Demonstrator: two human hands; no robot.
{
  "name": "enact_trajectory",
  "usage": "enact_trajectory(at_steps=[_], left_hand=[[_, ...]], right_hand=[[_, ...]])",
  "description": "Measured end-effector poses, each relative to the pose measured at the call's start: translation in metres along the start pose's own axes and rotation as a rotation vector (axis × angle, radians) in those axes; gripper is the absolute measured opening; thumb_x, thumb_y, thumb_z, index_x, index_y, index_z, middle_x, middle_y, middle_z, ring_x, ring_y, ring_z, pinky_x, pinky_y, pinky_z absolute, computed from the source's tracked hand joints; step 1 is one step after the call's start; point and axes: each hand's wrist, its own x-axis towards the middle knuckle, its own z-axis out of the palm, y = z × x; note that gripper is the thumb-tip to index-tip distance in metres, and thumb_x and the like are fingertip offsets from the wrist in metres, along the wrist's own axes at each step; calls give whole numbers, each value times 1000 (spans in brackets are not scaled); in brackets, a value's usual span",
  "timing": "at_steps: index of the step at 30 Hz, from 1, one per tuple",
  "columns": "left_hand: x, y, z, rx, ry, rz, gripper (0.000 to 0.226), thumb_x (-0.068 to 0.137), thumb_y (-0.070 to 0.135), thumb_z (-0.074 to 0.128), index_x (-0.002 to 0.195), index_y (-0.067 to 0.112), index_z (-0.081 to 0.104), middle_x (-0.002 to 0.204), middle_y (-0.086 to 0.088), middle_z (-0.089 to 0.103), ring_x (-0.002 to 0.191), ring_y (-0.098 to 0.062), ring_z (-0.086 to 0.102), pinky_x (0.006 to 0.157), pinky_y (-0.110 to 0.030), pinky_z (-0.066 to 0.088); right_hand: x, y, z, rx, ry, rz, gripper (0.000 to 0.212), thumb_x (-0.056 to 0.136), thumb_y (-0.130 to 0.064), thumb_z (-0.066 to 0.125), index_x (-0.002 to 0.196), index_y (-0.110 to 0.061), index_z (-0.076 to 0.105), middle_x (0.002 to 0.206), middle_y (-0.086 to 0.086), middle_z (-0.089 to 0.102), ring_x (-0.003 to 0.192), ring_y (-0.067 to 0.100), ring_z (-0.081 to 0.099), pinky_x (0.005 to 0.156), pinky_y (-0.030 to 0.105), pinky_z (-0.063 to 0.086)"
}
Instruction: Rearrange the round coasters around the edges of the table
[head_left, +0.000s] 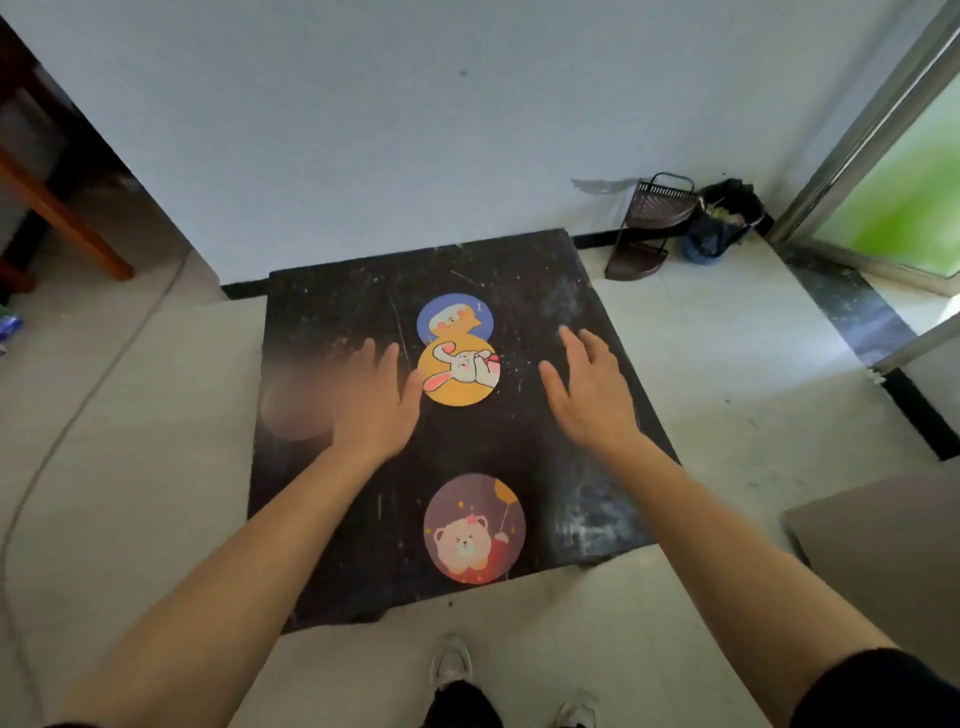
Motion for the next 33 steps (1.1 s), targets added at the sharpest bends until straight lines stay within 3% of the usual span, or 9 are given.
enact_trajectory(at_steps=[4,8,12,24,33], left_hand=[[26,51,-94,10,272,233,62,100,50,31,152,16,28,164,-16,14,151,-34,10,119,-55,12],[32,94,-164,7,518,390,65,99,55,23,154,20,22,165,-13,8,152,-31,4,120,-54,5],[33,119,-180,-1,575,429,67,98,57,20,155,23,17,166,-11,2,152,-29,-1,121,-52,2],[53,246,-103,77,481,478,69,97,58,22,157,24,11,166,-9,-3,152,-28,-5,121,-52,0],[52,403,-7,134,444,308,71,96,62,14,156,25,5,166,-9,-8,152,-27,-9,121,-52,-1]], right_hand=[[29,-40,-88,-129,308,-223,64,102,-51,37,158,-21,25,165,15,20,150,34,22,120,50,24],[45,-67,-159,-218,564,-327,67,101,-54,35,159,-24,19,167,15,10,153,34,13,122,50,14],[46,-66,-186,-259,693,-344,71,100,-55,36,160,-22,16,167,16,8,154,34,10,124,49,10],[84,69,-232,-258,657,-298,81,97,-61,38,160,-23,5,168,14,0,155,31,3,124,45,2],[154,227,-304,-224,511,-402,82,96,-62,38,160,-23,4,168,15,1,154,33,6,123,49,6]])
